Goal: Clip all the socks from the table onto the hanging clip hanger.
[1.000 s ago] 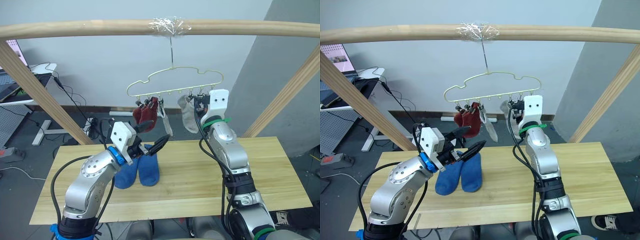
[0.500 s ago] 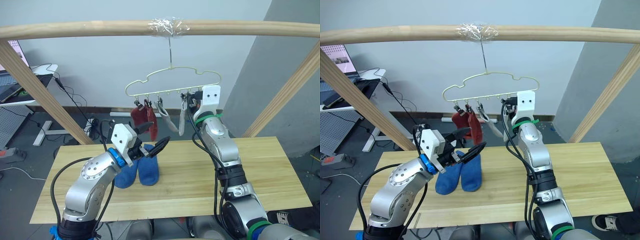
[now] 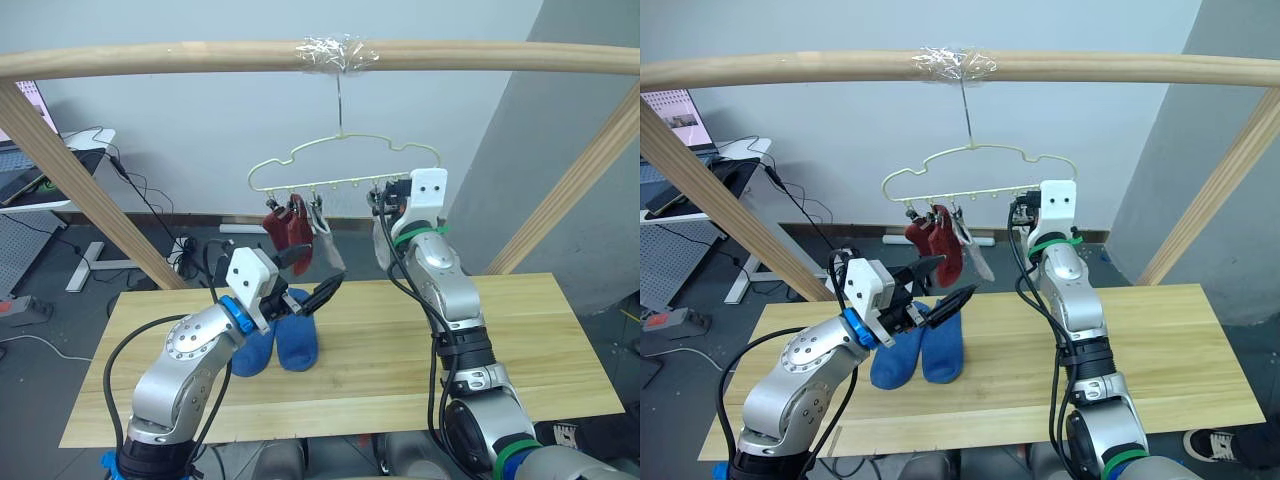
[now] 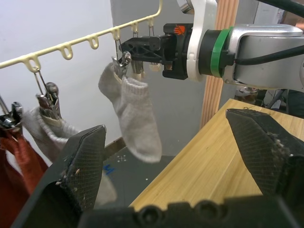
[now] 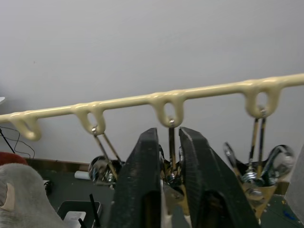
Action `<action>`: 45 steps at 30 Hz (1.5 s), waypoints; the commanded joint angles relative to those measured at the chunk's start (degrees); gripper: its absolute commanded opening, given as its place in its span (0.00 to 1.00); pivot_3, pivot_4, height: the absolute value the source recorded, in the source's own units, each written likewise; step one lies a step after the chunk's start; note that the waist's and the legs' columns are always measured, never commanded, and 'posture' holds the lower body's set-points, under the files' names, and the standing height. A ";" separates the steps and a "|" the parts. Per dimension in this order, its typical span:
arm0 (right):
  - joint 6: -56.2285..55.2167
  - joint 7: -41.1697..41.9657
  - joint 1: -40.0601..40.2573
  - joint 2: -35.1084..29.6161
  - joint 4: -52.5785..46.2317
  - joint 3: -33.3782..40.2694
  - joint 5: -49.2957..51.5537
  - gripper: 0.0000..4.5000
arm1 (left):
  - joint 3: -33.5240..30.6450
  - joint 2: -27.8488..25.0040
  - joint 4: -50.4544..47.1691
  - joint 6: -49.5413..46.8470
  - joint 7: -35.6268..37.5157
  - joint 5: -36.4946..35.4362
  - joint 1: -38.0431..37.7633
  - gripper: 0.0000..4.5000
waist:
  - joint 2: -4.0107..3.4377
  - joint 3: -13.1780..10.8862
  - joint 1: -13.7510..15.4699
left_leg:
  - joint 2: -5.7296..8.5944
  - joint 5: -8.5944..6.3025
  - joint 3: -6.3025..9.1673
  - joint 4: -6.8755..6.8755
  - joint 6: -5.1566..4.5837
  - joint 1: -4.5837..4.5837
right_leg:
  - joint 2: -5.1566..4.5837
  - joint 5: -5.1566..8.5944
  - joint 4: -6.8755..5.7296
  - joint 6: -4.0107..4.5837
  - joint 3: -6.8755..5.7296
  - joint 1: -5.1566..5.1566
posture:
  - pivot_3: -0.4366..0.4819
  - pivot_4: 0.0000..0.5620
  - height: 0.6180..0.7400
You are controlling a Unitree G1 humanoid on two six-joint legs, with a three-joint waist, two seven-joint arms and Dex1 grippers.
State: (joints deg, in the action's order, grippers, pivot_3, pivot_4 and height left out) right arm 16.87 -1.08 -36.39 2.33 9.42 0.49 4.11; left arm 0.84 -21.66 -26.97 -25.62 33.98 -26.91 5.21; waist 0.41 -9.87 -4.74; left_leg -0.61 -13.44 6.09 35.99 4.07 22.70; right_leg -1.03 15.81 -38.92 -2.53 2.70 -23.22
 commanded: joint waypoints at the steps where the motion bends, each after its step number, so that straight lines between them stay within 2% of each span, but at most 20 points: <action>1: 0.08 0.72 -0.57 -0.40 -2.57 0.82 0.91 0.00 | 0.60 0.24 -2.59 0.56 -0.43 -0.35 0.60 1.00 | 0.00 0.00 -0.01 | 0.00 0.00 0.00 0.00 0.00 0.00 | 0.00 0.00 0.00 0.00 0.00 0.00 | 0.44 0.25 1.00; 5: 6.04 3.70 -0.15 -2.45 -5.40 2.10 3.74 0.00 | 1.62 -0.41 0.85 0.17 -2.00 2.87 -0.21 1.00 | 0.00 0.00 -0.01 | 0.01 0.00 0.00 0.01 0.00 0.00 | 0.00 0.00 0.00 0.00 0.01 0.00 | 0.43 0.26 1.00; 10: 18.29 10.57 0.84 -8.96 -11.53 1.68 7.73 0.00 | 3.15 -0.54 11.72 0.28 -5.72 9.63 -0.74 1.00 | -0.01 0.00 -0.03 | 0.02 0.01 0.01 0.02 -0.02 -0.02 | 0.00 0.00 -0.02 0.00 0.00 0.01 | 0.41 0.28 1.00; 14: 24.62 14.70 2.17 -13.75 -16.28 0.85 9.72 0.00 | 6.18 0.98 28.82 6.26 -7.72 16.92 2.41 1.00 | 0.00 -0.01 0.08 | 0.03 0.01 0.03 0.04 -0.03 -0.01 | 0.00 0.01 -0.01 0.00 -0.03 0.02 | 0.38 0.30 1.00; 18: 27.73 14.64 2.99 -14.11 -18.71 0.77 10.45 0.00 | 9.50 2.35 42.39 11.82 -7.82 22.70 7.39 1.00 | 0.01 -0.01 -0.02 | 0.04 0.02 0.01 0.06 -0.04 0.00 | 0.00 0.01 0.01 -0.01 -0.03 0.02 | 0.36 0.31 1.00; 25: 31.43 12.64 3.74 -12.17 -21.99 1.22 11.29 0.00 | 14.51 3.25 56.96 17.92 -2.93 28.72 12.30 1.00 | 0.02 -0.02 -0.30 | 0.04 0.02 0.01 0.05 -0.05 0.01 | 0.00 0.01 0.00 -0.01 -0.02 0.02 | 0.33 0.32 1.00; 28: 32.42 12.28 3.66 -12.08 -22.63 1.81 11.55 0.00 | 15.26 2.47 58.09 18.52 -0.91 30.00 11.75 0.87 | 0.02 -0.02 -0.33 | 0.03 0.02 0.03 0.04 -0.05 0.00 | -0.01 0.00 -0.01 -0.01 -0.05 0.03 | 0.33 0.32 1.00; 37: 32.44 11.89 2.27 -12.76 -20.79 3.69 12.04 0.00 | 13.23 3.41 54.15 18.54 1.12 28.47 8.28 0.27 | 0.01 -0.01 -0.32 | 0.02 0.04 0.03 0.05 -0.07 -0.11 | -0.01 0.03 -0.02 -0.05 -0.03 0.12 | 0.34 0.31 1.00; 41: 34.86 12.88 1.36 -13.49 -20.46 5.10 13.78 0.00 | 10.52 6.55 48.70 15.67 2.72 23.19 6.94 0.00 | 0.01 -0.01 -0.26 | 0.05 0.04 0.03 0.06 -0.07 -0.06 | -0.03 0.02 -0.01 -0.04 -0.03 0.11 | 0.34 0.29 1.00; 45: 44.20 14.09 0.09 -15.34 -21.83 7.31 17.88 0.00 | 7.16 10.08 40.23 9.74 4.01 15.93 5.95 0.00 | 0.02 -0.01 -0.19 | 0.05 0.04 0.07 0.06 -0.07 0.03 | -0.04 0.01 0.02 -0.03 -0.08 0.07 | 0.33 0.27 1.00</action>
State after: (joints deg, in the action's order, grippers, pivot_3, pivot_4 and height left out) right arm 56.32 12.59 -35.99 -11.54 -11.26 5.79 20.22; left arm 10.22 -12.28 18.66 -14.25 37.23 -7.26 10.77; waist 0.43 -9.88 -4.93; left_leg -0.56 -13.40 6.17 36.05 3.99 22.74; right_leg -1.07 15.82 -38.91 -2.56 2.62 -23.16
